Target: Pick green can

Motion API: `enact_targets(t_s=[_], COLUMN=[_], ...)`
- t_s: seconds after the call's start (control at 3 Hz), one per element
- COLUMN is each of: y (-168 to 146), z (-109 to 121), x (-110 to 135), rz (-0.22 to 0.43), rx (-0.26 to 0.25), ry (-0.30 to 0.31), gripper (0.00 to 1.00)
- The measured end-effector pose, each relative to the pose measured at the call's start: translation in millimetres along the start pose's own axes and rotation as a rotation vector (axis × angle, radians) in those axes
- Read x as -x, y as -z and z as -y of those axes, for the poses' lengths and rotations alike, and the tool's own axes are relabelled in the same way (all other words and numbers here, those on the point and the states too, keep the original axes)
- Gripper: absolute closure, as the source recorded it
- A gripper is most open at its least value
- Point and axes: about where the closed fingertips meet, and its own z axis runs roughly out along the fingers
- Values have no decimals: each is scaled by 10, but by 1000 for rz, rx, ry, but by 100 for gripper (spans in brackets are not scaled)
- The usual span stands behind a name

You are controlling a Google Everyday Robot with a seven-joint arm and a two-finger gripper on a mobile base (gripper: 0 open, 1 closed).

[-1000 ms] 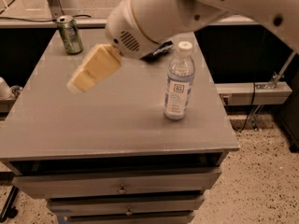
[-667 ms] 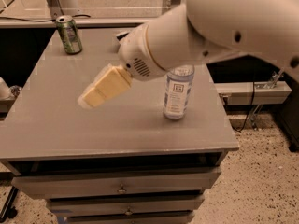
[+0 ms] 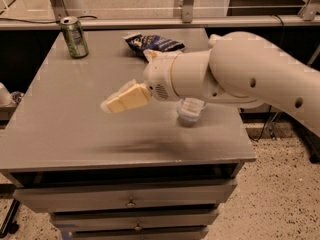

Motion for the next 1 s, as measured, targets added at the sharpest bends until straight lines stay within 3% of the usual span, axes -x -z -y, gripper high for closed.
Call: enact_targets(t_s=[0.33,0.67,1.0], y=[-193,-445,-1187], z=[286,463,616], x=[-17,87,533], rz=[101,171,202], rx=[-14,4,34], ry=[1,8,59], gripper=[0,0,0])
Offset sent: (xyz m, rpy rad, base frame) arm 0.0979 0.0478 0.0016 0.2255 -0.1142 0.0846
